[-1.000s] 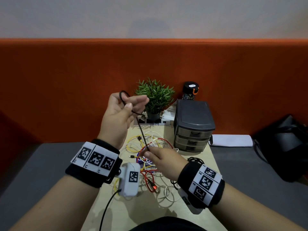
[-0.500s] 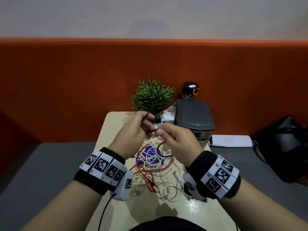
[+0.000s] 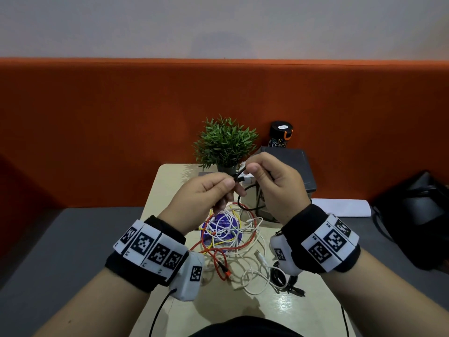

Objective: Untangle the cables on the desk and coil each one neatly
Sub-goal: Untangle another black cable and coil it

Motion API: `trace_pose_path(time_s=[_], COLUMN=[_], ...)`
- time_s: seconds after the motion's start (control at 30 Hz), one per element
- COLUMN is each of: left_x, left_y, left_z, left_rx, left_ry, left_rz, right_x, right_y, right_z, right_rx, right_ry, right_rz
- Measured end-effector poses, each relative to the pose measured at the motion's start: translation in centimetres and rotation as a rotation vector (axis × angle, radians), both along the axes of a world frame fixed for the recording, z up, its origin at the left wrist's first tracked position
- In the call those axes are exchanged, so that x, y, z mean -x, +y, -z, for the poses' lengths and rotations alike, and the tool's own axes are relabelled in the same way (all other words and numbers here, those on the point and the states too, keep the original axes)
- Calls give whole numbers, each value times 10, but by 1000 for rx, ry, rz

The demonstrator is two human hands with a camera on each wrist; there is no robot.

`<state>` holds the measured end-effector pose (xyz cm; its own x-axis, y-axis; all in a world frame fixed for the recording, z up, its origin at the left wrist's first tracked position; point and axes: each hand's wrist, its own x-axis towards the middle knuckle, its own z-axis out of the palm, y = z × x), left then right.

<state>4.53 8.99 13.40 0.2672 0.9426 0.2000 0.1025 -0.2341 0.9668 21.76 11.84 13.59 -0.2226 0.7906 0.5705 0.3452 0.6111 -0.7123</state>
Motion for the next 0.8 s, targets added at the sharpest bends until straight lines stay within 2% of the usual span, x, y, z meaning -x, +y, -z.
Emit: trace_pose_path(time_s=[0.13,0.27,0.4,0.53,0.7,0.8], left_x=[-2,-8,-4,1,-3,-4], left_y=[-1,-5,-5,0,5,8], left_z=[-1,-6,-13,-24,-21,-14], left_rx=[83,281,277,218,138,89], left_ry=[-128,-465,-644,-718,-738,-683], left_rz=[24,159,200,117,-33,-100], right_x=[-3,5,15,21,30,32], right_y=[9,10,6,-11,-19,-23], right_z=[3,11,34,50,64,61], right_rx=[116,179,380,468,445,391], right_ry=[98,80,72,-202,-535,-620], right_rz=[25,-10,-120,-198,-274,-314])
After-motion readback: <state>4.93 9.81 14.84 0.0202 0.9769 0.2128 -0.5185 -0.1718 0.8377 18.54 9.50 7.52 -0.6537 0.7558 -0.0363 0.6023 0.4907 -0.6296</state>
